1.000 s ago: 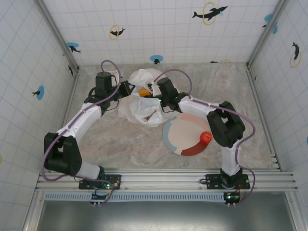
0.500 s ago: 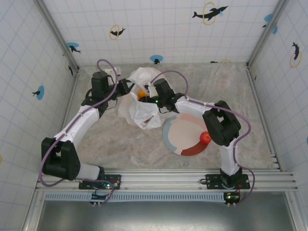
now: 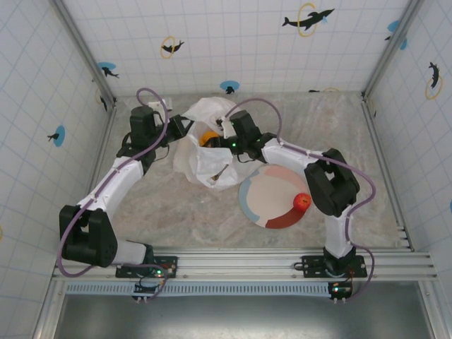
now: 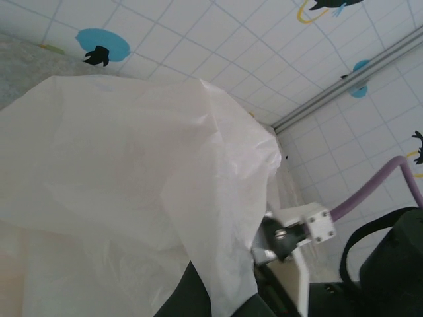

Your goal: Place the fruits into the plastic bag

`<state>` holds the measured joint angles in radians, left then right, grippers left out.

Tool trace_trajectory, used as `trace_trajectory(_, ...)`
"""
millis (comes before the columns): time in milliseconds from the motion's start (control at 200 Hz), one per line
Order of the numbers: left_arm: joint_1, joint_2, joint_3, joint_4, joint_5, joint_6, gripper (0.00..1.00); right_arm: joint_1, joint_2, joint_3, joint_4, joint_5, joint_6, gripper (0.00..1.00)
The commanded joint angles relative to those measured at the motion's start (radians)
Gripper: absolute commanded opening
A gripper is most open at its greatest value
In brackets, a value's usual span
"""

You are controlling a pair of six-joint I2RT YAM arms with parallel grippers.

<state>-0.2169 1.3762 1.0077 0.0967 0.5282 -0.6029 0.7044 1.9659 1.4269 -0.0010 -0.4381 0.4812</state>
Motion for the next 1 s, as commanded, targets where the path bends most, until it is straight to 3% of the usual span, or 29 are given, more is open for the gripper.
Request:
trace_trajectory(0,0.010,-0.023,-0.004,0.013,-0.028,-0.005,0.00,-0.014,-0.084,-0.042,-0.006,0.020,-0.024,0.77)
trace_trajectory(425,0.016,0.003,0.007,-0.013,-0.036,0.001,0.00,-0.006,-0.171,-0.135,-0.086,0.045,-0.106,0.69)
trace_trajectory(701,0.016,0.033,0.017,-0.023,-0.009,-0.003,0.00,-0.044,-0.318,-0.219,-0.094,0.045,-0.163,0.70)
trace_trajectory(766,0.016,0.039,0.015,-0.017,0.000,-0.006,0.00,-0.060,-0.366,-0.255,-0.079,0.113,-0.174,0.70)
trace_trajectory(996,0.016,0.055,0.013,-0.015,0.004,-0.010,0.00,-0.133,-0.541,-0.392,0.013,0.147,-0.189,0.70)
